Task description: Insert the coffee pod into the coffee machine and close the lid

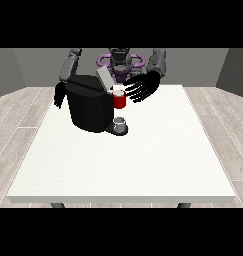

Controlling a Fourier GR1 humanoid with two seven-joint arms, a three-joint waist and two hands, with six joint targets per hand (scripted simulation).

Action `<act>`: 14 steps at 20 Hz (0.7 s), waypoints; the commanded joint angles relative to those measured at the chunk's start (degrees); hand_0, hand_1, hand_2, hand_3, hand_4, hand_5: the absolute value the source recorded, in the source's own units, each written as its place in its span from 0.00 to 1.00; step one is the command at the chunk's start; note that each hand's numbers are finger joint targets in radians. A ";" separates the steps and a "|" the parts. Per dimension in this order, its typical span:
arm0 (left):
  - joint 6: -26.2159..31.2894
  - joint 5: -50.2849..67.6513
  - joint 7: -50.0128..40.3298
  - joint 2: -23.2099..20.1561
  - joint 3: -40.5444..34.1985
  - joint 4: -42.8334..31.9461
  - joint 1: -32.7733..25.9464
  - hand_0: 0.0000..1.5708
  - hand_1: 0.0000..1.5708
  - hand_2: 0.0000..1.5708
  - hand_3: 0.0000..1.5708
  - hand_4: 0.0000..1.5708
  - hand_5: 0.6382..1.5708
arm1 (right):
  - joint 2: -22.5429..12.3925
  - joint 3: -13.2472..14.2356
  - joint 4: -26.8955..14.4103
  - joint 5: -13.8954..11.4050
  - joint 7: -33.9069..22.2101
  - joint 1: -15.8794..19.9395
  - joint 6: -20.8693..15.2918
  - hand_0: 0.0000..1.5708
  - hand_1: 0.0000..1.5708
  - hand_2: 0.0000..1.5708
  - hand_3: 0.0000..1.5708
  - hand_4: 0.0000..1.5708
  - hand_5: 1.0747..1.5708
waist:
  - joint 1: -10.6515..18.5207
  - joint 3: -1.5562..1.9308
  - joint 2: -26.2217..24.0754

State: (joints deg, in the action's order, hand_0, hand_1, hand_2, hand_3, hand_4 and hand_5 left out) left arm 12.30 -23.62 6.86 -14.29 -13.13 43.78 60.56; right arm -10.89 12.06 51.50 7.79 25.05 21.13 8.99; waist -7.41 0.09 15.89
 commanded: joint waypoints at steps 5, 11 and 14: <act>3.36 7.93 7.48 12.28 -0.28 3.34 -18.21 0.00 0.00 0.00 0.00 0.00 1.00 | -1.95 4.43 -6.52 2.63 1.91 -8.32 1.38 0.00 0.00 0.00 0.00 0.17 1.00 | 10.38 -0.10 -12.73; 9.54 11.10 15.10 11.46 -0.24 4.76 -32.59 0.00 0.00 0.00 0.00 0.23 1.00 | -0.95 2.65 -6.04 1.31 5.78 -15.48 3.39 0.00 0.00 0.00 0.00 0.13 1.00 | 12.16 -0.09 -19.74; 8.87 11.82 14.47 10.22 -2.09 2.57 -38.80 0.00 0.00 0.00 0.00 0.19 1.00 | 5.29 -4.15 2.67 -2.18 -1.73 -17.45 -1.25 0.00 0.00 0.00 0.00 0.00 1.00 | 8.32 -0.18 -28.07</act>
State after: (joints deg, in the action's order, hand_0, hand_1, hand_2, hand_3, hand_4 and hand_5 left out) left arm 20.06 -13.18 20.21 -3.79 -14.36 46.88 29.04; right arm -9.35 12.09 49.43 7.76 26.72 6.68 9.69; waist 2.33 -0.06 -5.27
